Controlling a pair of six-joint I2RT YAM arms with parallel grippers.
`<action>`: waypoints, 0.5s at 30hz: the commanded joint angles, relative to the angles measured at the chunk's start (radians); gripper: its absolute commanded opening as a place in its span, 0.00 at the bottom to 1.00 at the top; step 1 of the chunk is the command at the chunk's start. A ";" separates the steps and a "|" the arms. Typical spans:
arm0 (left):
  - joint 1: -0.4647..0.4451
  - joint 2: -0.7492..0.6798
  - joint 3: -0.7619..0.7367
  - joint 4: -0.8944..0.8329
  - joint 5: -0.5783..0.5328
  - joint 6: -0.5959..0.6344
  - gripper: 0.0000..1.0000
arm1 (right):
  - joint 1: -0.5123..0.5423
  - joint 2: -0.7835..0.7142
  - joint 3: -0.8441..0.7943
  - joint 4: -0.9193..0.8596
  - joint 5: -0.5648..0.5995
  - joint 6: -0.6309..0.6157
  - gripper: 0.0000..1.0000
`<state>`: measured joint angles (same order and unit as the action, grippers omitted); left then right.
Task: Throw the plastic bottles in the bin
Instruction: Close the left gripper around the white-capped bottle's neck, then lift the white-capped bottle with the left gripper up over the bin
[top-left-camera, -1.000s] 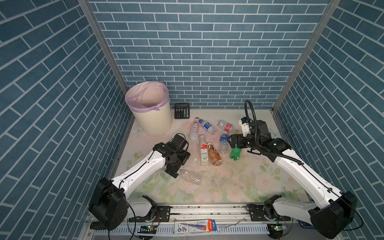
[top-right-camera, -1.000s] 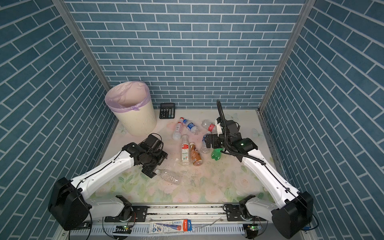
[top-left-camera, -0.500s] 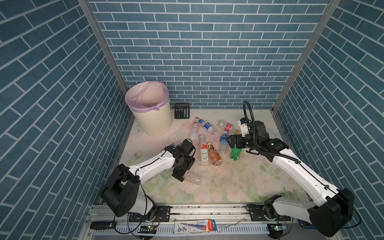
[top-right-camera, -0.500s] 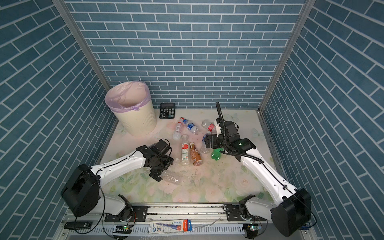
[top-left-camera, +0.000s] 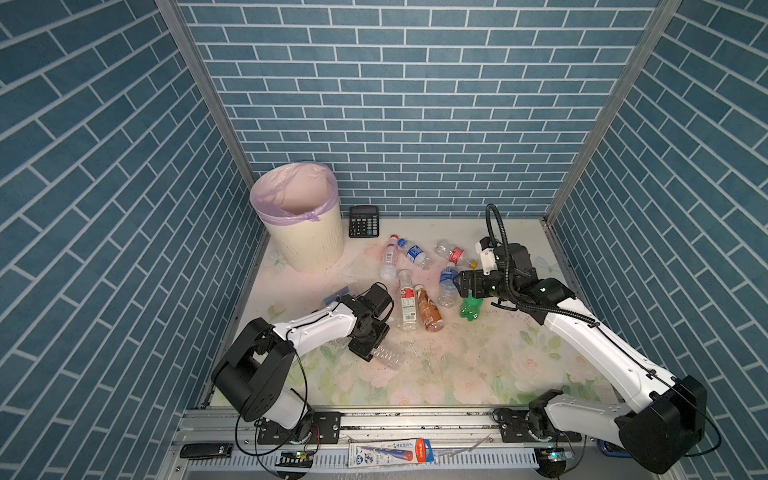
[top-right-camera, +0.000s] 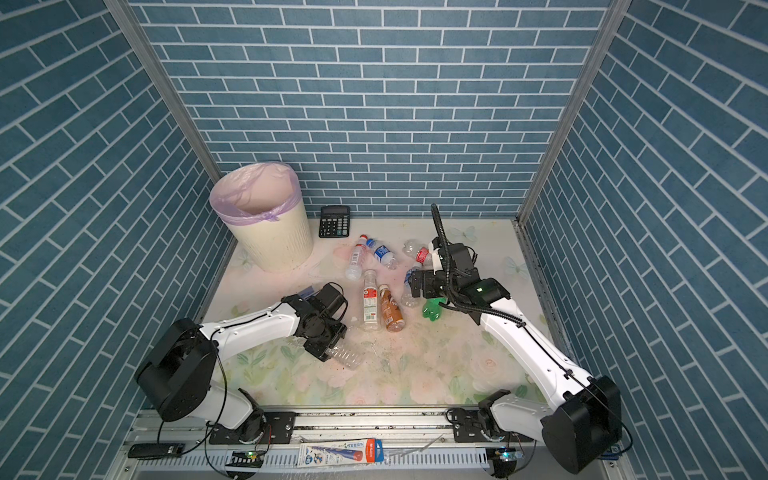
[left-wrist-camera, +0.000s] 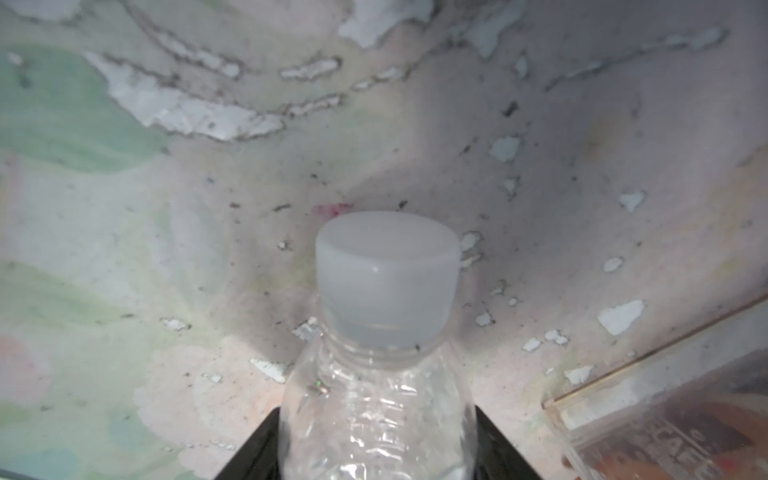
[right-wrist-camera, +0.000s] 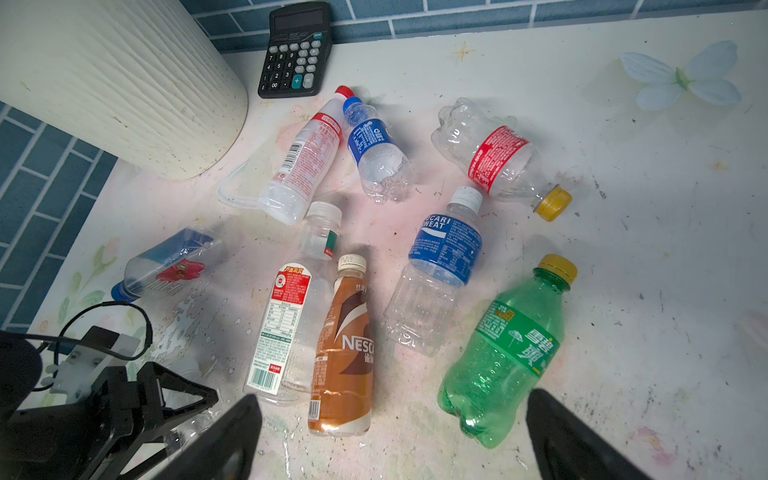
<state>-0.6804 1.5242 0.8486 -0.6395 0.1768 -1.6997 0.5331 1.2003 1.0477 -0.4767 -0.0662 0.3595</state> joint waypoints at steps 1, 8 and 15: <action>-0.005 0.031 -0.013 -0.007 -0.029 0.023 0.58 | 0.003 -0.004 -0.028 0.023 0.008 -0.004 0.99; -0.002 -0.006 0.068 -0.081 -0.108 0.072 0.51 | 0.004 -0.036 -0.047 0.083 -0.099 -0.035 0.99; 0.060 -0.091 0.212 -0.205 -0.222 0.154 0.51 | 0.006 -0.137 -0.112 0.228 -0.257 -0.061 0.99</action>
<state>-0.6525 1.4719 1.0161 -0.7601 0.0360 -1.5993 0.5335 1.1046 0.9707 -0.3450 -0.2321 0.3374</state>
